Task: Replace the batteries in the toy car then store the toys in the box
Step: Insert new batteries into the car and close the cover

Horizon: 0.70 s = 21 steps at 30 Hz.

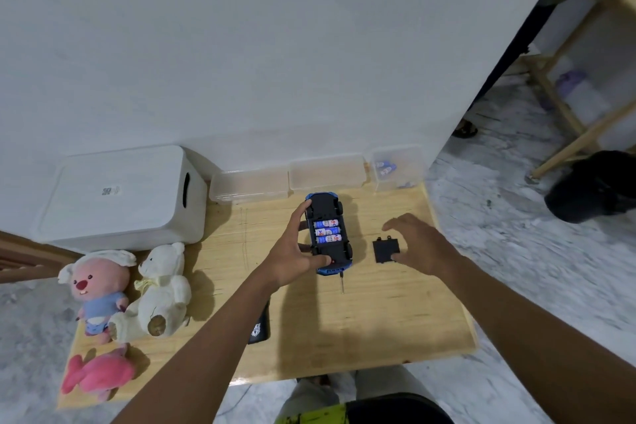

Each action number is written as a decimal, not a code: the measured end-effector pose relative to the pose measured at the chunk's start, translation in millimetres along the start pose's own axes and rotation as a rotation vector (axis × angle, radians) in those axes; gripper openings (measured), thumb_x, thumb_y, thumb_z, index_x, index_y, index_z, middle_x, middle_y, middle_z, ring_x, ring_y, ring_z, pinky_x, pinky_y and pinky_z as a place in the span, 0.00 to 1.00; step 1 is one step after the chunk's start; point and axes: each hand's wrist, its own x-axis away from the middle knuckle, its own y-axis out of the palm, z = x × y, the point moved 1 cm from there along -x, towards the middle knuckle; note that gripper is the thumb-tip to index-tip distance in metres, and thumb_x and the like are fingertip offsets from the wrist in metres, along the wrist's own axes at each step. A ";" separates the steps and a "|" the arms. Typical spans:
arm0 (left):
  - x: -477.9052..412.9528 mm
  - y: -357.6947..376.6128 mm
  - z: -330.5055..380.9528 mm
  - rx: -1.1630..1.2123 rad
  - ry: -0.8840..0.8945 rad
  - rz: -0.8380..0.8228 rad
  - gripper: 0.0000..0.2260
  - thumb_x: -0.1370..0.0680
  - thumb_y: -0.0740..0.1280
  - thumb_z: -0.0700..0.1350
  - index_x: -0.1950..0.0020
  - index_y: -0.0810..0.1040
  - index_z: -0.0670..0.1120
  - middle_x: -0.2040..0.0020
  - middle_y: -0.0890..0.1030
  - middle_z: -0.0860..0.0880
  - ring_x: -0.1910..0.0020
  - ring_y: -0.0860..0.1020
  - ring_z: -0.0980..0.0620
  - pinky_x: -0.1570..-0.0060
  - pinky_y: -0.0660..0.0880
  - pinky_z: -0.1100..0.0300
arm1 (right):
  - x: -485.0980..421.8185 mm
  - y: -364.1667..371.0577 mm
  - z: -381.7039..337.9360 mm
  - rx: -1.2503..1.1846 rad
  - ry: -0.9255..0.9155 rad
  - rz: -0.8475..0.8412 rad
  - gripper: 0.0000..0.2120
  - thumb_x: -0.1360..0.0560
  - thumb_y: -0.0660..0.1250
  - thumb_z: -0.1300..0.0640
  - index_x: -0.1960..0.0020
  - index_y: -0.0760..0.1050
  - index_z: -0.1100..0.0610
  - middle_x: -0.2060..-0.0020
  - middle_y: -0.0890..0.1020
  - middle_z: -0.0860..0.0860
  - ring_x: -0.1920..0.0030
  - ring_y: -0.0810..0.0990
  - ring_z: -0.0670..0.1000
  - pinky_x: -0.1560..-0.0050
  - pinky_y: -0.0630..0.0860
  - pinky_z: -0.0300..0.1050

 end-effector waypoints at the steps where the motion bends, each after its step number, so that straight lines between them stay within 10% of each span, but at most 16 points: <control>1: -2.6 2.6 -0.2 -0.002 -0.002 -0.004 0.51 0.28 0.79 0.36 0.19 0.52 0.67 0.27 0.70 0.52 0.51 0.85 0.59 0.54 0.81 0.64 | -1.2 8.6 3.3 0.018 -0.014 -0.007 0.27 0.31 0.77 0.56 0.34 0.73 0.48 0.40 0.73 0.47 0.45 0.77 0.52 0.47 0.79 0.51; 13: -16.8 21.1 4.7 0.011 -0.027 -0.003 0.51 0.27 0.78 0.34 0.18 0.52 0.64 0.25 0.68 0.51 0.53 0.85 0.61 0.58 0.79 0.68 | -14.2 33.8 21.0 0.178 -0.122 0.035 0.25 0.31 0.74 0.44 0.38 0.76 0.53 0.42 0.76 0.50 0.43 0.76 0.54 0.43 0.76 0.49; 21: -15.4 13.2 10.1 0.005 -0.009 -0.008 0.51 0.28 0.80 0.37 0.20 0.53 0.68 0.26 0.69 0.53 0.47 0.85 0.54 0.49 0.82 0.59 | -22.5 -21.3 0.1 -0.305 0.009 0.205 0.22 0.34 0.80 0.46 0.44 0.78 0.49 0.50 0.79 0.46 0.54 0.80 0.48 0.57 0.73 0.36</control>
